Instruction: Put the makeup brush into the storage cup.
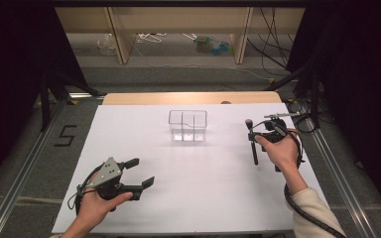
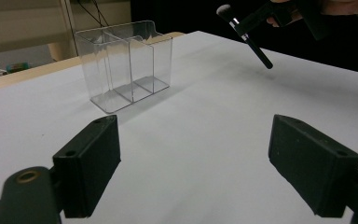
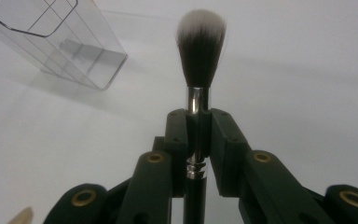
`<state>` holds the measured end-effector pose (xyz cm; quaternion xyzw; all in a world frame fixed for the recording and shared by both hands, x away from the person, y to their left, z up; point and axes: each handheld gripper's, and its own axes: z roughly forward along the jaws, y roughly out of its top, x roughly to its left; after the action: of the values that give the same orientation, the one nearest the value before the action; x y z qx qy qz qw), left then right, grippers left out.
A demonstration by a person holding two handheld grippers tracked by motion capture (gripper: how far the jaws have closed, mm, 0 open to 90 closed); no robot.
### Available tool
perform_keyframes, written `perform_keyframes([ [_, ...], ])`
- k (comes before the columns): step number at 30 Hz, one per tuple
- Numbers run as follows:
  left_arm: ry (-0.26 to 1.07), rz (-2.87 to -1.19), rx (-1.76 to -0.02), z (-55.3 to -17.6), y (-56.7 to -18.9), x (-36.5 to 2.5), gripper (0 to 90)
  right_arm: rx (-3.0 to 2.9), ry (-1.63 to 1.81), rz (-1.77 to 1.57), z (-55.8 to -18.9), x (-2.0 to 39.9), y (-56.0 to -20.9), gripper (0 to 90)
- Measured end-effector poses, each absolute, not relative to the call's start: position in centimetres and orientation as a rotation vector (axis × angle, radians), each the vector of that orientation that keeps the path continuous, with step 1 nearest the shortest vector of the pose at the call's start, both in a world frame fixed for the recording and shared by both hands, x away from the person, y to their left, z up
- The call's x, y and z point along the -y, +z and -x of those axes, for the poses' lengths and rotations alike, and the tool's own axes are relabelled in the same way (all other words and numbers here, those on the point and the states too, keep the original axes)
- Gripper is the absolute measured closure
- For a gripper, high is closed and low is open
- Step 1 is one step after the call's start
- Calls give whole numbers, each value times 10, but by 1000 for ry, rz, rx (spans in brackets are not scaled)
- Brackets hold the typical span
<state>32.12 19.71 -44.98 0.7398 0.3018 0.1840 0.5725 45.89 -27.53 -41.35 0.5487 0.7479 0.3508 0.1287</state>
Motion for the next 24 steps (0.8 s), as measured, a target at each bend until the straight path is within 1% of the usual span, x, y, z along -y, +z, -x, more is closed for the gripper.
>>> perform_keyframes([
  [2,432,-1735,-707,-321,-450,-197,164,-2167,1080,-1577,-458,276,-414,786],
  [22,441,-1734,-698,-322,-449,-198,164,-2142,1155,-1467,-455,272,-412,785],
  [24,430,-1727,-719,-321,-449,-198,164,-2142,1158,-1460,-455,272,-411,785],
])
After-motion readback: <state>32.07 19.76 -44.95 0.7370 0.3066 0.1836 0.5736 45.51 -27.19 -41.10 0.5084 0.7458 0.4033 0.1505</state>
